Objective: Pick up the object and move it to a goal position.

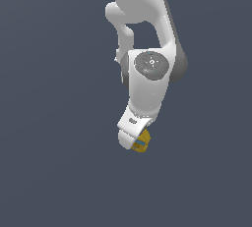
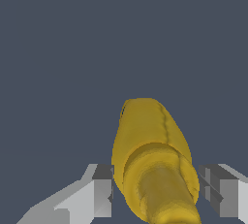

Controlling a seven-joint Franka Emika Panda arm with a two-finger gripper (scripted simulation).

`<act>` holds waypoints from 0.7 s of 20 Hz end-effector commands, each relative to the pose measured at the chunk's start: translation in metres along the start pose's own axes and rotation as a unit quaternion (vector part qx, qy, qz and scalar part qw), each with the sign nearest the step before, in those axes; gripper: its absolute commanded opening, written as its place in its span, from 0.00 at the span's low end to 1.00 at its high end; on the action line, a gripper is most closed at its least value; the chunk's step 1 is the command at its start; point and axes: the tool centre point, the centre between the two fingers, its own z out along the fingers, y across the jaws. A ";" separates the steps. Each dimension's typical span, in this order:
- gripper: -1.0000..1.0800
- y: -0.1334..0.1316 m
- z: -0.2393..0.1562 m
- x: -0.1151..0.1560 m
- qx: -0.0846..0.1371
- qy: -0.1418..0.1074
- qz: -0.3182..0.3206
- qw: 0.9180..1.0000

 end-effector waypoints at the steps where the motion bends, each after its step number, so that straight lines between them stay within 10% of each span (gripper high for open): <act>1: 0.00 0.000 0.000 0.000 0.000 0.000 0.000 1.000; 14: 0.00 0.009 -0.016 -0.023 0.000 0.000 0.000 1.000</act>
